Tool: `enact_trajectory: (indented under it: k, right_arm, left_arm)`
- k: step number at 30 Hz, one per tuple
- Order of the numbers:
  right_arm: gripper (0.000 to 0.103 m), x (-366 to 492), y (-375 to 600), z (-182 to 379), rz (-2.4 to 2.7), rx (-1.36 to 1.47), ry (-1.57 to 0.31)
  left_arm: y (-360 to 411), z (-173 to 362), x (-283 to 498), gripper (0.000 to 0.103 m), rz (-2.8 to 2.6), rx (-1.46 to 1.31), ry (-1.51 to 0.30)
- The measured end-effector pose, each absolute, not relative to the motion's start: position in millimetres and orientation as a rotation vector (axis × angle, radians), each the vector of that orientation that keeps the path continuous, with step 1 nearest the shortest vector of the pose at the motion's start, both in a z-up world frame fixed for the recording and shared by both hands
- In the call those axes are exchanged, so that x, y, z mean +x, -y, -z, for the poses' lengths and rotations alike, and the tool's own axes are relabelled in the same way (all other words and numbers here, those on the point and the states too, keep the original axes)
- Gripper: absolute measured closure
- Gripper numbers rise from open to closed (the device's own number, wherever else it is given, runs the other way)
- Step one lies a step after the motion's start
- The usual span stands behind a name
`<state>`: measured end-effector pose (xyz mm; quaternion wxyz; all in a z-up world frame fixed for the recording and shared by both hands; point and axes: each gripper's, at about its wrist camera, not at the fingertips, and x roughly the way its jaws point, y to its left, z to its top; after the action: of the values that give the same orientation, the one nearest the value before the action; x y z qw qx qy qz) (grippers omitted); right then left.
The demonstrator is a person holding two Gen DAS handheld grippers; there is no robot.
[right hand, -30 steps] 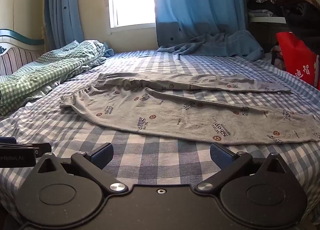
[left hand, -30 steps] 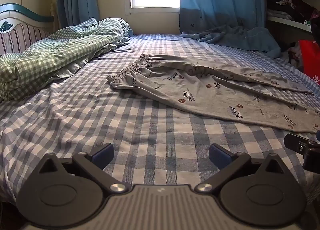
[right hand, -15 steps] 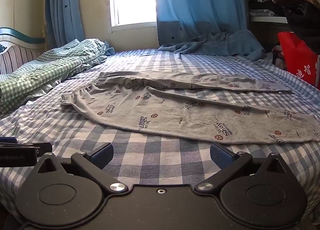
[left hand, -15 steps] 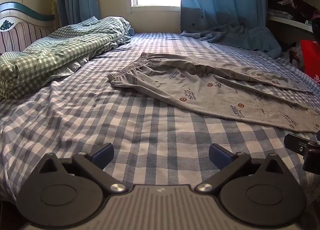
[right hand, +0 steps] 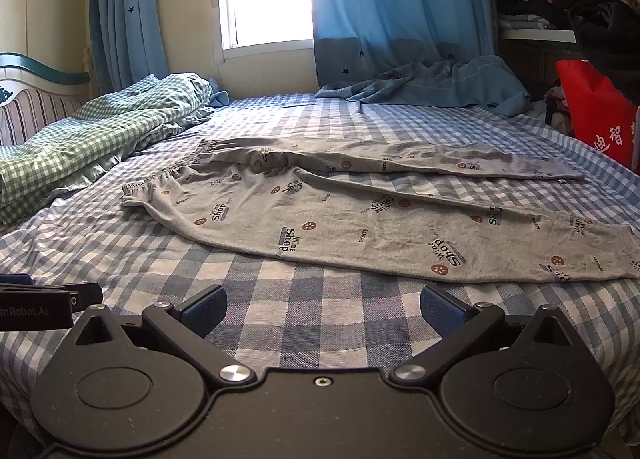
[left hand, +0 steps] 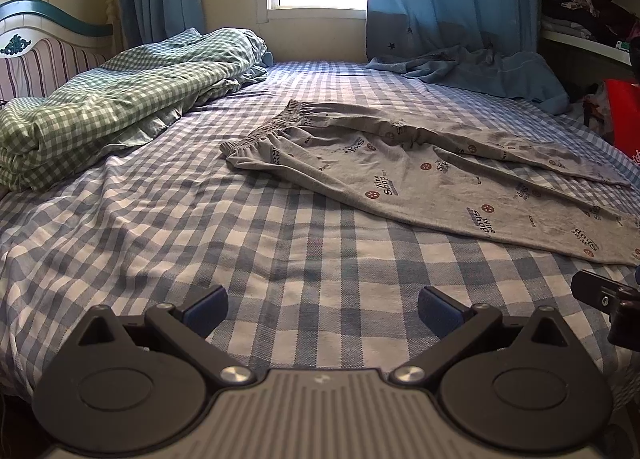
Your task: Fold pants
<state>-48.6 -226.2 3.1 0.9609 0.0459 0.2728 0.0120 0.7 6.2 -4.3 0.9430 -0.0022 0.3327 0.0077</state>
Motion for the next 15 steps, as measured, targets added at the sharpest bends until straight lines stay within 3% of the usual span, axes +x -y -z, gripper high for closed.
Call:
enact_trajectory:
  k: [15]
  right_arm:
    - [0.000, -48.0, 225.6, -2.3, -0.025, 0.093, -0.555]
  left_arm:
    - [-6.6, 2.6, 3.1, 0.000, -0.021, -0.013, -0.693]
